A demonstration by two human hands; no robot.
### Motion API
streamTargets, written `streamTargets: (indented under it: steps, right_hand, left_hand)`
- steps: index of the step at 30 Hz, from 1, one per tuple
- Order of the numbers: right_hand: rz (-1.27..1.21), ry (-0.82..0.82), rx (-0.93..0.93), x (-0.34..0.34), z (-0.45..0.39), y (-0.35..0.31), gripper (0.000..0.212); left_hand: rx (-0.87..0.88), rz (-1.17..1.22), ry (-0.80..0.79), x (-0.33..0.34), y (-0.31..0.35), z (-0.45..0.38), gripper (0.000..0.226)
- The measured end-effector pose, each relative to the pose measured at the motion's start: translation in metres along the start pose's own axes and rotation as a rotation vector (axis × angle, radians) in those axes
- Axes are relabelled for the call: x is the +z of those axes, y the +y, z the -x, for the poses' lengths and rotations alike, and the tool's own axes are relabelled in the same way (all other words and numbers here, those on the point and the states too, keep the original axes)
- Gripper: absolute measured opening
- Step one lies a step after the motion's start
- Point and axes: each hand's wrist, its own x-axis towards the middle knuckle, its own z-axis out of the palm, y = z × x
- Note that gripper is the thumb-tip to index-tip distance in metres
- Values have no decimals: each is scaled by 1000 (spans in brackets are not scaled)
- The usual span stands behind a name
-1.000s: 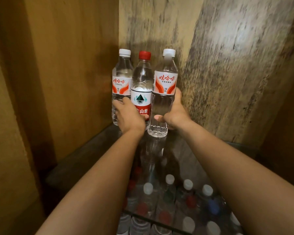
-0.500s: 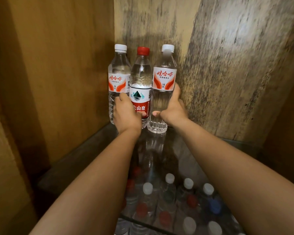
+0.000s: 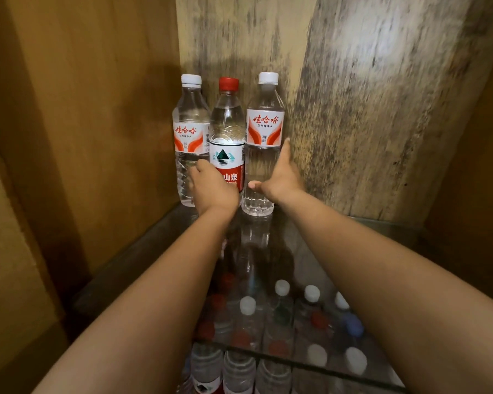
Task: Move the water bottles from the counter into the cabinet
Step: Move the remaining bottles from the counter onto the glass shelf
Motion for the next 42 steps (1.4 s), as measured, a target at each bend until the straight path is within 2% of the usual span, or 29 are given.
streamTargets:
  steps: [5, 7, 8, 10, 12, 17, 21, 25, 29, 32, 39, 42]
  right_hand:
    - [5, -216, 11, -16, 18, 2, 123]
    - [15, -275, 16, -23, 29, 4, 118]
    - [34, -288, -4, -27, 35, 5, 107]
    - [133, -299, -59, -41, 52, 7, 70]
    - [212, -281, -101, -57, 72, 9, 47]
    - [168, -186, -270, -99, 140, 27, 24]
    - [96, -78, -412, -136, 202, 47, 11]
    - [27, -56, -460, -167, 255, 74, 16]
    - [-18, -30, -418, -191, 296, 116, 25]
    - [5, 20, -353, -205, 320, 155, 25]
    - [-52, 112, -68, -224, 360, 265, 23]
    - [-66, 138, 66, -226, 365, 315, 27]
  left_hand:
    - [-11, 65, -245, -12, 3, 6, 59]
    - [10, 97, -346, -22, 3, 14, 48]
    - [28, 121, -389, -27, 2, 20, 36]
    - [70, 181, -466, -40, 1, 40, 15]
    - [133, 222, -499, -52, 1, 62, 8]
    - [484, 200, -490, -79, 6, 123, 11]
    - [716, 401, -530, -92, 11, 181, 11]
    - [839, 468, -599, -83, 14, 237, 14]
    - [916, 458, -693, -55, 13, 291, 20]
    - [850, 490, -825, -29, 7, 334, 21]
    - [417, 541, -1114, 34, -13, 435, 19]
    - [322, 513, -1179, 65, -14, 464, 19]
